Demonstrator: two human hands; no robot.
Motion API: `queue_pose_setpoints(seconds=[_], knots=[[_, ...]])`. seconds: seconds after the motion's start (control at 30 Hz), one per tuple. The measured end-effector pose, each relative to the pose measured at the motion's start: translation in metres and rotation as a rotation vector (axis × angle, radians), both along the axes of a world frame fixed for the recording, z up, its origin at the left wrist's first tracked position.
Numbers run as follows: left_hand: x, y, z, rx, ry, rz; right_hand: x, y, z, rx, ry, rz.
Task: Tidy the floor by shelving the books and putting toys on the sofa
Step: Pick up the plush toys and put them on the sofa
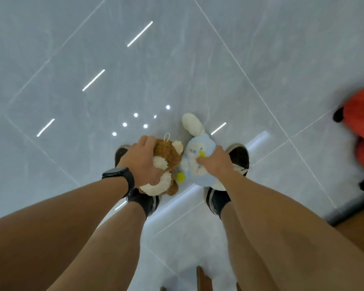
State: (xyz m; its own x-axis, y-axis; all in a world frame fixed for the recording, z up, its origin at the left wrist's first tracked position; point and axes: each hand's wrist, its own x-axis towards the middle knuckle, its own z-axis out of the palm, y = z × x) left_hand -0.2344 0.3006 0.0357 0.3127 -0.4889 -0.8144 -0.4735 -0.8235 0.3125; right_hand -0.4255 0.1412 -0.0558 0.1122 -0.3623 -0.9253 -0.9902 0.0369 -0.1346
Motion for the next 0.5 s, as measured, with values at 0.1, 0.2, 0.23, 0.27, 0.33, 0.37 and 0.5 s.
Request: queue_pose_setpoints(seconds=[0.1, 0.2, 0.23, 0.27, 0.33, 0.37, 0.5], knots=[[-0.010, -0.007, 0.035, 0.014, 0.064, 0.076, -0.008, 0.005, 0.050, -0.038, -0.019, -0.065], [-0.006, -0.042, 0.101, -0.013, 0.128, 0.040, -0.018, -0.010, 0.134, -0.101, -0.029, -0.088], [-0.002, -0.056, 0.132, -0.019, 0.127, -0.012, -0.019, -0.017, 0.172, -0.137, -0.028, -0.112], [0.001, -0.069, 0.157, -0.014, 0.122, -0.059, -0.022, -0.023, 0.203, -0.172, -0.031, -0.146], [0.004, -0.096, 0.222, -0.025, 0.097, -0.128, -0.028, -0.033, 0.277, -0.246, -0.029, -0.236], [0.001, -0.107, 0.265, -0.036, 0.081, -0.169, -0.036, -0.034, 0.326, -0.278, -0.021, -0.298], [-0.014, -0.145, 0.395, -0.120, 0.066, -0.288, -0.059, -0.039, 0.471, -0.415, -0.028, -0.446]])
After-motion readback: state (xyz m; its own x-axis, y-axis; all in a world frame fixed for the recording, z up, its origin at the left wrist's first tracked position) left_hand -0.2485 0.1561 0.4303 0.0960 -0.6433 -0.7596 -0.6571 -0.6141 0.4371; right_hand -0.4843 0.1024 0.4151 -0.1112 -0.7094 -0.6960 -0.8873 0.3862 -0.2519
